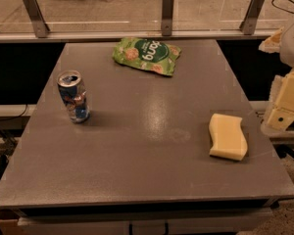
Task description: Pick sponge
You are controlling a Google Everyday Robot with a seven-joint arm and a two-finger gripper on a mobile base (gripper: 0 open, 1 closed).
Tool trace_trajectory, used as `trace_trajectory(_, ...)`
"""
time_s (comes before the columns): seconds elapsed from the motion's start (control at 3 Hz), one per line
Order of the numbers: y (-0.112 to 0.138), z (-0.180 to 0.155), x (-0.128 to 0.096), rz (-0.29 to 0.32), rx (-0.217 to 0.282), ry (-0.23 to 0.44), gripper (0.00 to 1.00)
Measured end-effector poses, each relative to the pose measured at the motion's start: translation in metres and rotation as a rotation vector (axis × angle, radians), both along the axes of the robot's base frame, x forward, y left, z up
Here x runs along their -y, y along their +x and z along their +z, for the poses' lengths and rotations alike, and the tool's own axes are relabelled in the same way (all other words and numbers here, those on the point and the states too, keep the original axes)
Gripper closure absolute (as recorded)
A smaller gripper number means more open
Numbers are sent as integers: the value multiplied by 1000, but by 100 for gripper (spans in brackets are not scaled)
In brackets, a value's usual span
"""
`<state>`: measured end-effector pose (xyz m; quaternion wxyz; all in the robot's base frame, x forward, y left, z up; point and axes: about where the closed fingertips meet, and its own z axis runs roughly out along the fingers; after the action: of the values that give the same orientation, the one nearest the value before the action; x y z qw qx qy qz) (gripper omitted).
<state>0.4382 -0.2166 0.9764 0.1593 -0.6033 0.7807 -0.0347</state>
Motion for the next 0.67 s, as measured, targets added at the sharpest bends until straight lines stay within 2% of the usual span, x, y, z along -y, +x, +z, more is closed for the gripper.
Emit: trace_trajectory(0.67, 5, -10, 0, -18, 7, 14, 0)
